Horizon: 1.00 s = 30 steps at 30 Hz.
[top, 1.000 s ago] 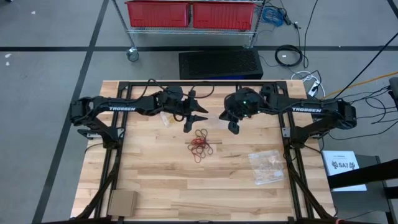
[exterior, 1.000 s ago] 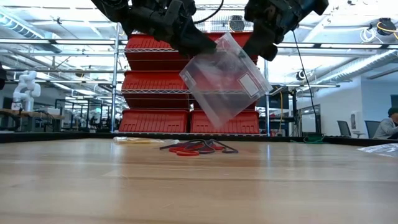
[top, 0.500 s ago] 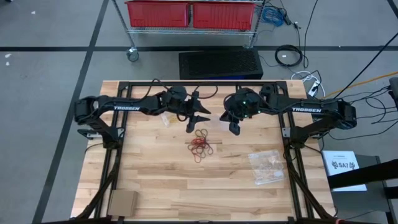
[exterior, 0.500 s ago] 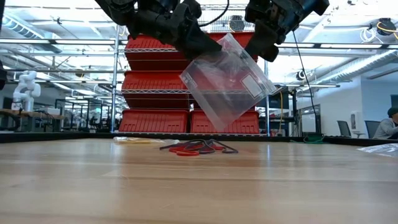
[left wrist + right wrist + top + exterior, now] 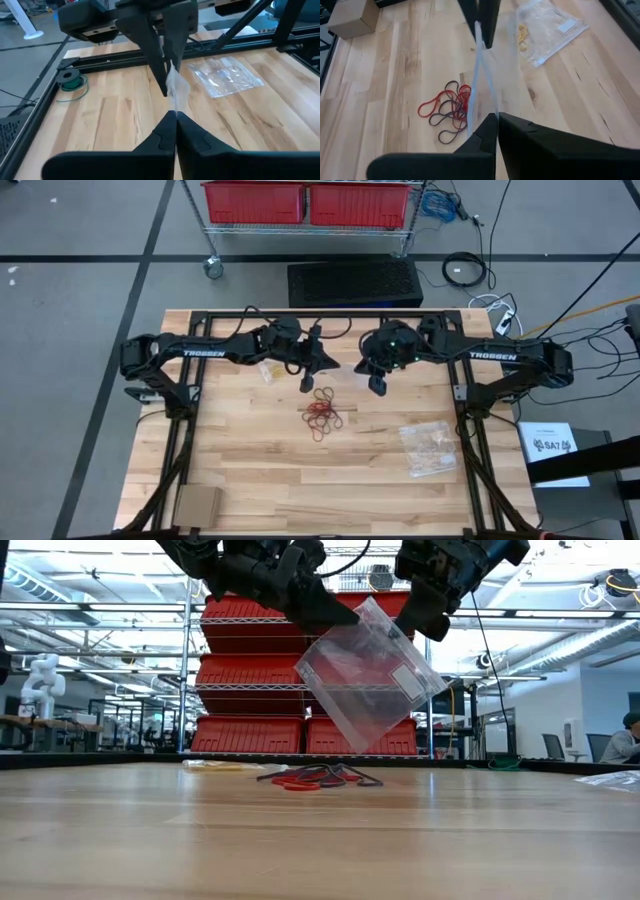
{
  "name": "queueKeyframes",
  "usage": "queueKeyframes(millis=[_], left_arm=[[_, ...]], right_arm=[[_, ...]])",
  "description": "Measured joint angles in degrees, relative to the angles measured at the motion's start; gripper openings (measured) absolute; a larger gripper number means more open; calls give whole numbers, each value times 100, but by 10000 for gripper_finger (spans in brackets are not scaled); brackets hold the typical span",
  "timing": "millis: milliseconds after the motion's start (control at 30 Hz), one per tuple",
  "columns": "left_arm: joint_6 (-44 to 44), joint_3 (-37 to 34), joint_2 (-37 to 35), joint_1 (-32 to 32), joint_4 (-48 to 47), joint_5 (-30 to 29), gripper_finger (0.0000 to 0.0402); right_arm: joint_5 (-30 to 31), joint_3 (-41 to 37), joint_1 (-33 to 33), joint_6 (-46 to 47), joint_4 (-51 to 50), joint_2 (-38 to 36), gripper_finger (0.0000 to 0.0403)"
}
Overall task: Sort rubber bands
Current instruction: Open the top right transparent zip bag
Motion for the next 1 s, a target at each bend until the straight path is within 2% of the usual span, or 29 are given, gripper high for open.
queueKeyframes(millis=[233, 333, 533, 633, 733, 867, 1000], left_arm=[[127, 0, 0, -4, -9, -162, 3], [124, 0, 0, -4, -13, -171, 2], [122, 0, 0, -2, -11, -171, 1], [122, 0, 0, 0, -7, -171, 1], [118, 0, 0, 0, -5, -200, 1], [94, 0, 0, 0, -5, -355, 1], [92, 0, 0, 0, -5, -389, 0]], right_arm=[[0, 0, -32, -2, -7, -11, 9], [20, 0, -32, 5, -36, -108, 33], [661, 0, -32, 11, -339, -473, 101], [722, 2, -21, 67, -345, -616, 116], [907, -2, 178, 114, -335, -618, 90], [1396, -121, 605, 121, -97, -513, 14], [1688, -291, 937, 378, 215, -449, 5]])
